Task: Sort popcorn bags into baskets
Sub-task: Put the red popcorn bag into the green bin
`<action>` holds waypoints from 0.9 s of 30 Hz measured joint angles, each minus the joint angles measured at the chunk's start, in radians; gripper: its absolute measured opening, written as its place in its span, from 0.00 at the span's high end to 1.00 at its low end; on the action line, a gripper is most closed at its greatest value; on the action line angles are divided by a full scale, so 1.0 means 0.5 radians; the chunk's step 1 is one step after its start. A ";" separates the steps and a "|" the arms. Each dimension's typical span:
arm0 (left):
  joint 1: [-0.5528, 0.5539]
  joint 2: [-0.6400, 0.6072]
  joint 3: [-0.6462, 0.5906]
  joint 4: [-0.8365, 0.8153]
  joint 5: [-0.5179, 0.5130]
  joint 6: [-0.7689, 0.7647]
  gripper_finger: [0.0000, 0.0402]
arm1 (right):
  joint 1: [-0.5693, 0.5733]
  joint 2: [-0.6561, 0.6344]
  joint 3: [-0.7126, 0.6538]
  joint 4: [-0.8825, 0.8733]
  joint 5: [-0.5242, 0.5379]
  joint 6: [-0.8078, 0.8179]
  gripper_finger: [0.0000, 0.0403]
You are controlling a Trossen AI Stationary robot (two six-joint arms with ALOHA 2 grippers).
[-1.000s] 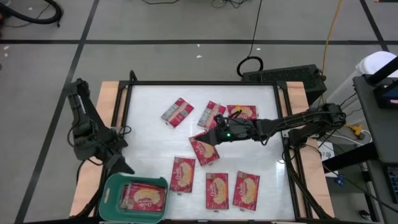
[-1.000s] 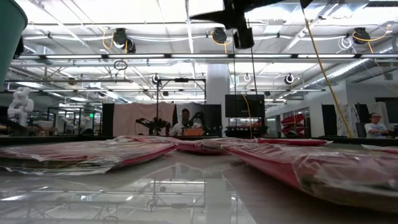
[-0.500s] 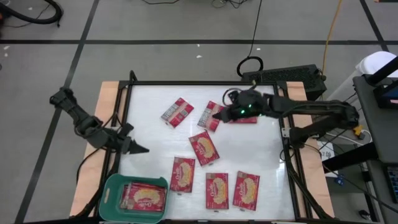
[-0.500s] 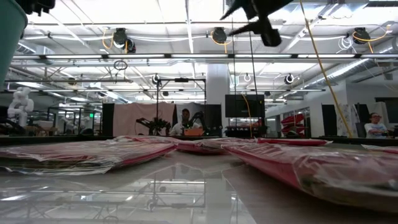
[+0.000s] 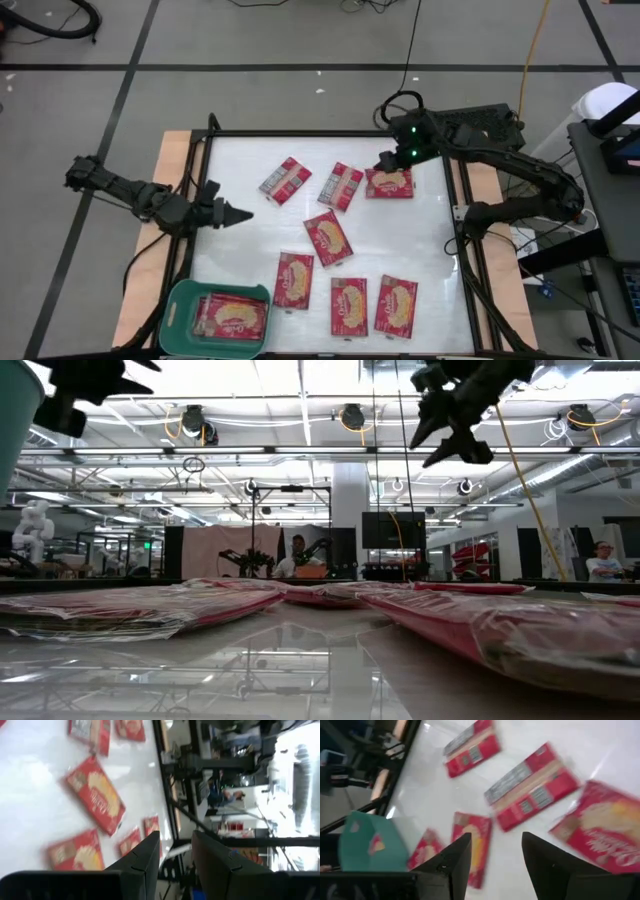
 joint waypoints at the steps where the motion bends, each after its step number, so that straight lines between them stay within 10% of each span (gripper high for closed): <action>1: 0.032 0.017 0.000 0.045 0.002 0.030 0.71 | -0.050 0.007 0.000 -0.021 -0.001 -0.049 0.56; 27: 0.270 0.867 0.000 1.295 0.233 0.224 0.71 | -0.979 0.840 -0.002 -0.539 -0.065 -1.191 0.40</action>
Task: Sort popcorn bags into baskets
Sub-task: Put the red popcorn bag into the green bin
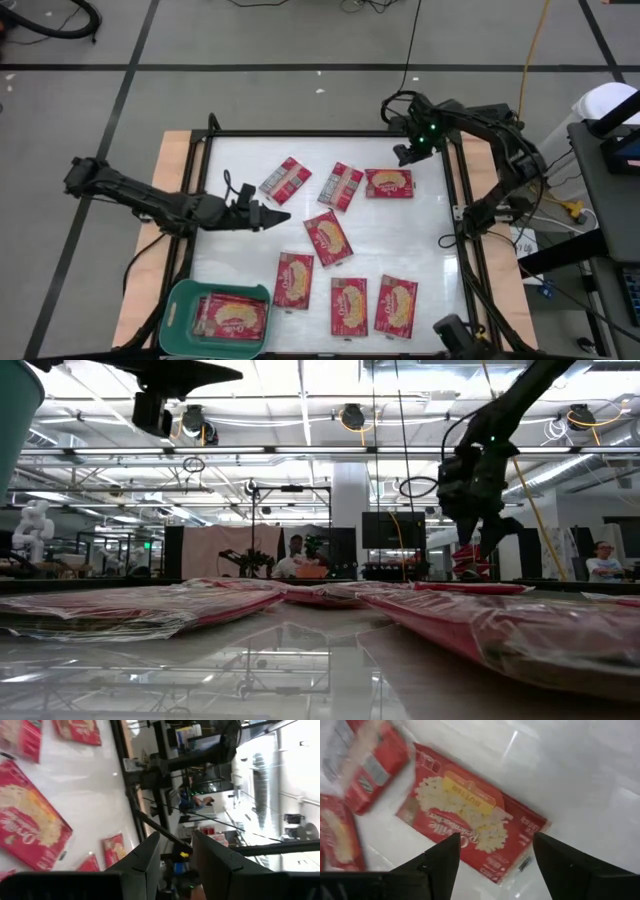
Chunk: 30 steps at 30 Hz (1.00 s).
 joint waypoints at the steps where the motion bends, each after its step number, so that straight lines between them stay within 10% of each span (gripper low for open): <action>1: -0.001 0.011 0.000 0.013 0.010 0.000 0.71 | -0.001 0.023 0.000 0.002 0.029 -0.019 0.40; 30: 0.000 0.032 0.000 0.037 0.038 0.130 0.71 | 0.086 0.021 -0.263 0.200 -0.144 0.309 0.40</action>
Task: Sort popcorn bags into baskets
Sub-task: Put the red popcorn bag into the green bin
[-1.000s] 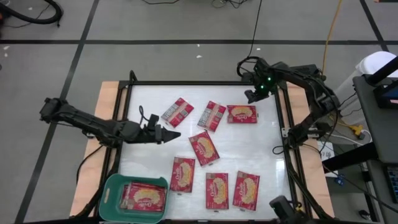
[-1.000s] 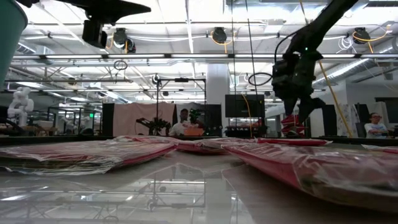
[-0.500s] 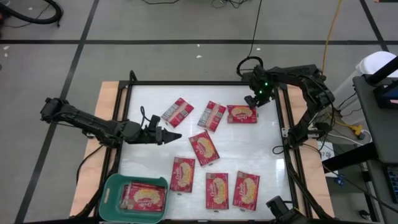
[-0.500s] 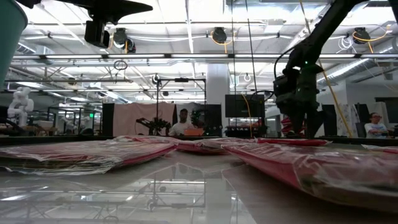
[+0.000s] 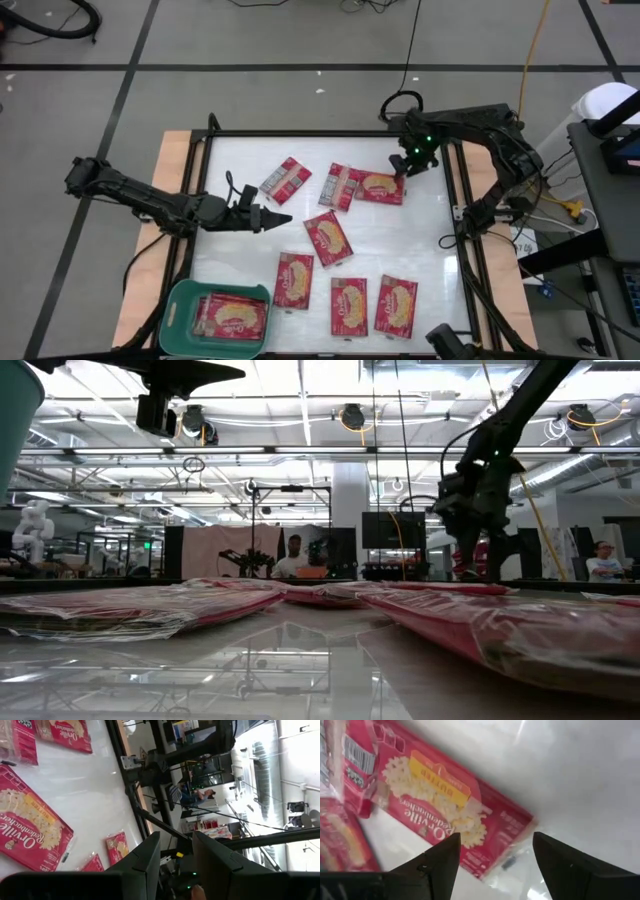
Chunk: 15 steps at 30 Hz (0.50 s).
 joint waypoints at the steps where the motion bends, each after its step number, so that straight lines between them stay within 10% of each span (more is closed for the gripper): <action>1: 0.000 0.000 0.000 0.000 0.000 0.001 0.71 | 0.006 -0.031 0.000 0.004 0.048 0.000 0.40; 7: 0.000 0.000 0.000 0.000 0.001 0.002 0.71 | 0.009 -0.112 -0.001 0.086 0.361 -0.059 0.40; 15: 0.000 0.000 0.001 0.007 0.000 -0.039 0.71 | 0.029 -0.077 -0.178 0.326 0.151 -0.042 0.40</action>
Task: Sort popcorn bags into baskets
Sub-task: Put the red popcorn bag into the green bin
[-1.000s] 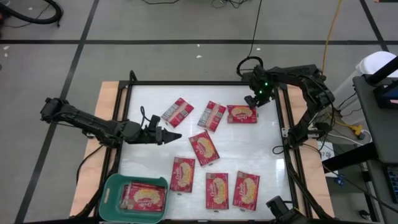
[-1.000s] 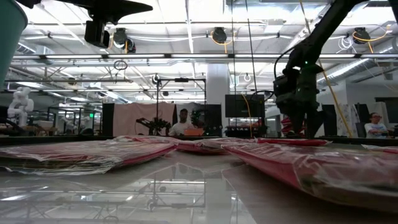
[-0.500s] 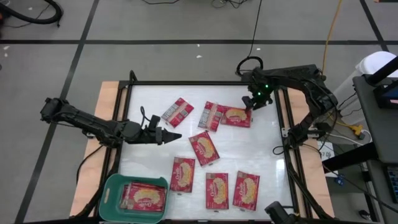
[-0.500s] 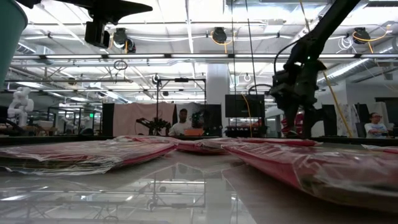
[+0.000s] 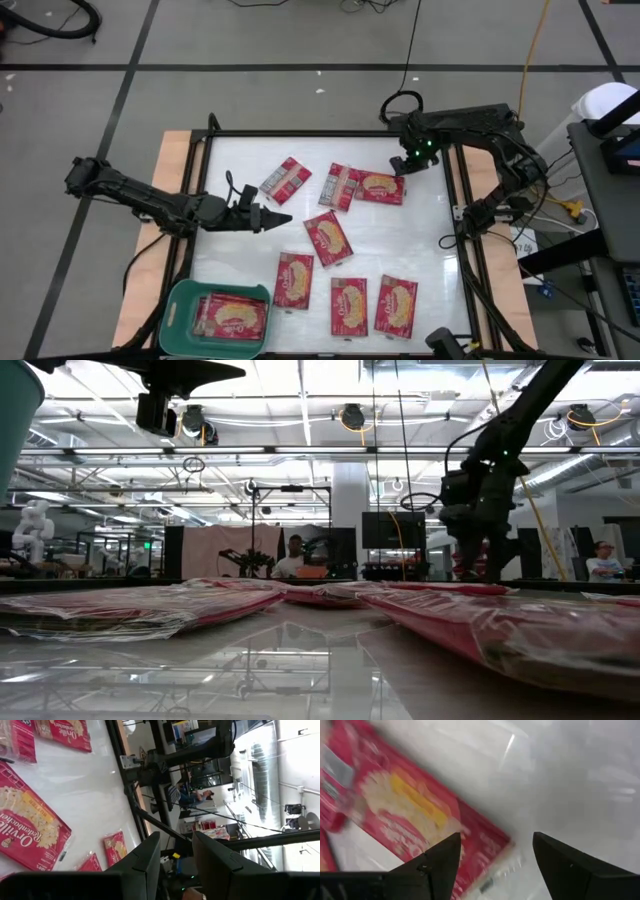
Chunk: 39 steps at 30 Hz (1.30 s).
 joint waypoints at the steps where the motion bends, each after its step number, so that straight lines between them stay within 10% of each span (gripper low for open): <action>1: -0.001 0.000 0.000 0.001 0.000 -0.004 0.71 | 0.010 0.000 -0.041 0.032 -0.026 -0.004 0.40; 13: -0.001 -0.001 0.001 0.005 0.000 -0.017 0.71 | 0.165 -0.022 -0.470 0.485 -0.158 0.202 0.43; 26: 0.065 -0.001 0.001 0.007 -0.001 -0.025 0.71 | 0.319 -0.051 -0.481 0.608 -0.298 0.332 0.97; 39: 0.175 -0.001 0.002 0.062 0.005 0.194 0.71 | 0.495 -0.461 -0.488 0.647 -0.693 0.595 1.00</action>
